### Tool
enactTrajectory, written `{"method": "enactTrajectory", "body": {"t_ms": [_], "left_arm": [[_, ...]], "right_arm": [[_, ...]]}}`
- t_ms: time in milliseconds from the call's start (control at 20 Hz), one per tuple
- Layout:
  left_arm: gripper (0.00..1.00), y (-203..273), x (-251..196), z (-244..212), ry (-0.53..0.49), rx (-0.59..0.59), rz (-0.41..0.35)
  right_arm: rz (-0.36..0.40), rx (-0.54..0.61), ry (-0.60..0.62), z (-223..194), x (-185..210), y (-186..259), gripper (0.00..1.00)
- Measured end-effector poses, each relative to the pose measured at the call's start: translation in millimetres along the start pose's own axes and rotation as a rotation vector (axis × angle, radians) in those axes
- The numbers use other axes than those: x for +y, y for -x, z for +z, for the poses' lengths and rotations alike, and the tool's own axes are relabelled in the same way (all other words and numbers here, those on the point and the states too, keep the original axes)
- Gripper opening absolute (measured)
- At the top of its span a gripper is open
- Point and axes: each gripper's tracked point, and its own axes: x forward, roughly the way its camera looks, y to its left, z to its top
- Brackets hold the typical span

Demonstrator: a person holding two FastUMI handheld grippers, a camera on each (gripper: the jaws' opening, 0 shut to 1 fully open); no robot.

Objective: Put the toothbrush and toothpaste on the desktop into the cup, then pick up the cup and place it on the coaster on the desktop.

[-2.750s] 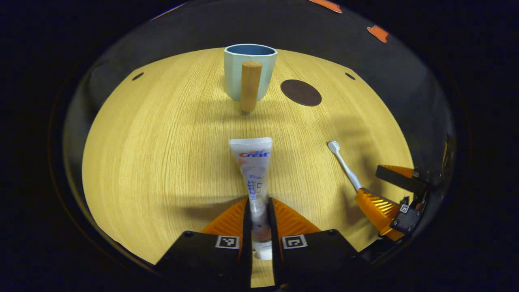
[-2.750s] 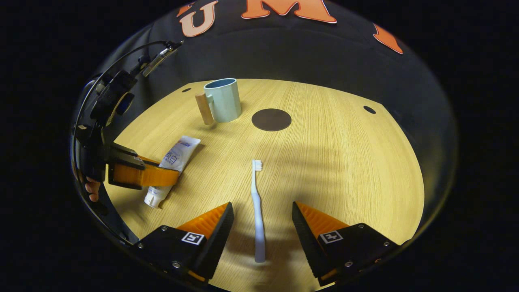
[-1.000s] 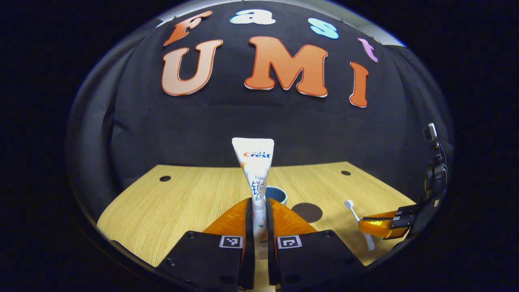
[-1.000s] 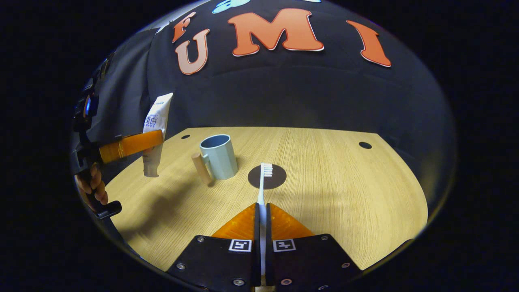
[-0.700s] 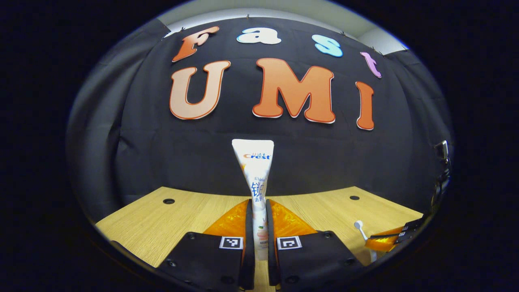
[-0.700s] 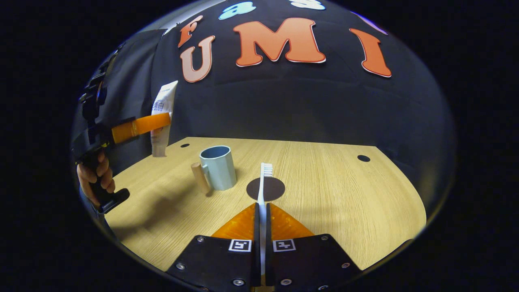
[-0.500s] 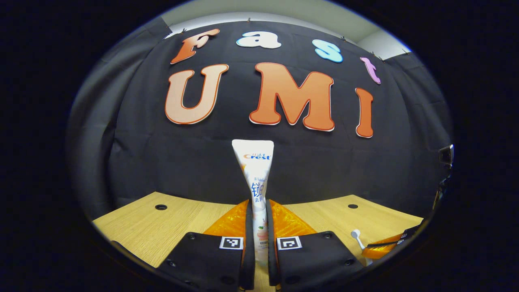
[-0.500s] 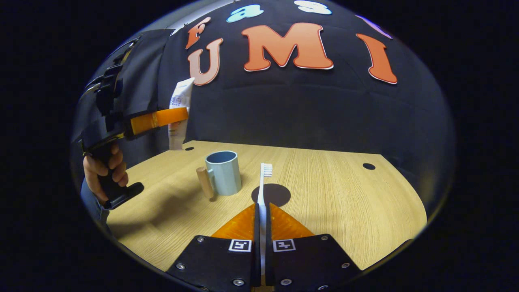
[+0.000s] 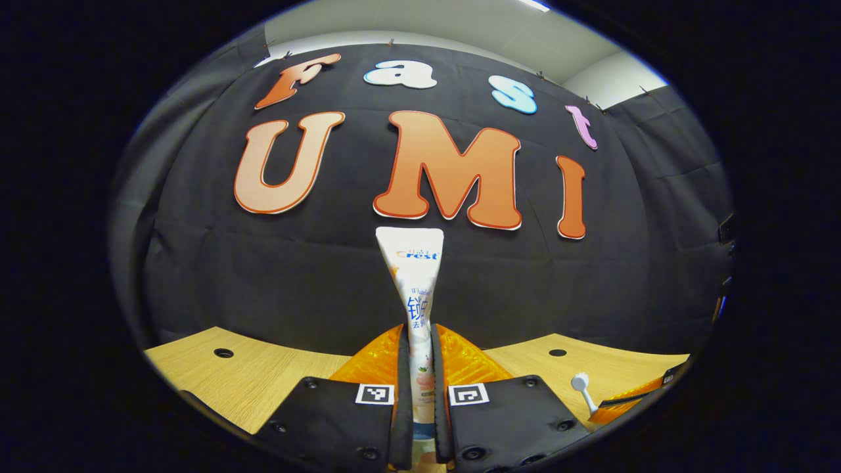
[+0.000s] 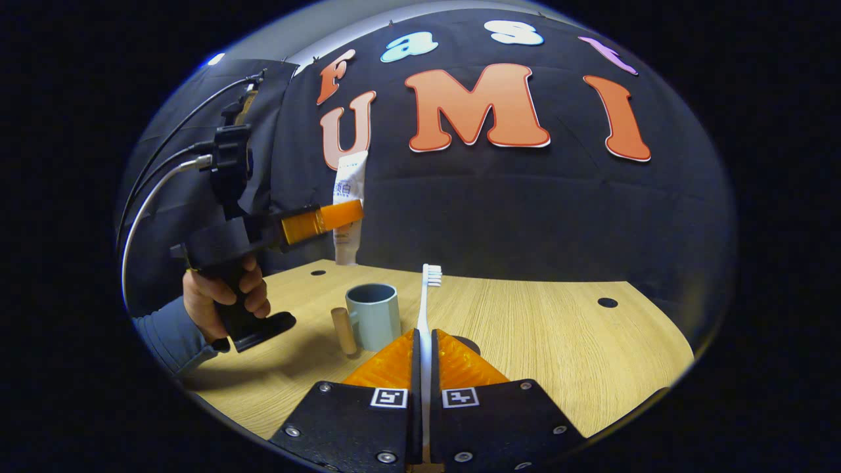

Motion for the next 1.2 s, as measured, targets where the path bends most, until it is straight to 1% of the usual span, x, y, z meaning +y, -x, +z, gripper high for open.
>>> {"method": "enactTrajectory", "body": {"t_ms": [250,400,450,500,550,600,700,900,1050,1150,1200], "left_arm": [[0.17,-14,-3,-27,-0.011,0.051,-0.025],[0.19,-21,-5,-43,-0.007,0.087,-0.04],[0.18,-22,-5,-51,-0.006,0.104,-0.044],[0.2,-23,-5,-55,-0.005,0.119,-0.047],[0.21,-22,-3,-55,0.002,0.113,-0.039],[0.22,-25,-7,-60,0.015,0.119,-0.056],[0.28,-23,-7,-52,0.024,0.103,-0.054],[0.24,-17,-2,-52,0.03,0.101,-0.041],[0.24,-9,1,-50,0.056,0.111,-0.051],[0.41,1,0,-50,0.059,0.127,-0.066],[0.61,6,1,-49,0.055,0.136,-0.07]], "right_arm": [[0.012,-0.083,-0.029,31,0,-11,0.05],[0.007,-0.117,-0.041,39,-4,-11,0.05],[0.005,-0.121,-0.043,39,-5,-12,0.05],[-0.007,-0.127,-0.046,40,-8,-14,0.05],[-0.011,-0.137,-0.056,43,-10,-16,0.05],[-0.009,-0.149,-0.073,47,-10,-17,0.05],[0.009,-0.169,-0.097,53,-4,-22,0.05],[0.013,-0.174,-0.101,55,-2,-29,0.05],[0.029,-0.194,-0.116,61,5,-35,0.05],[0.044,-0.211,-0.112,67,12,-38,0.05],[0.054,-0.221,-0.112,70,16,-41,0.05]]}}
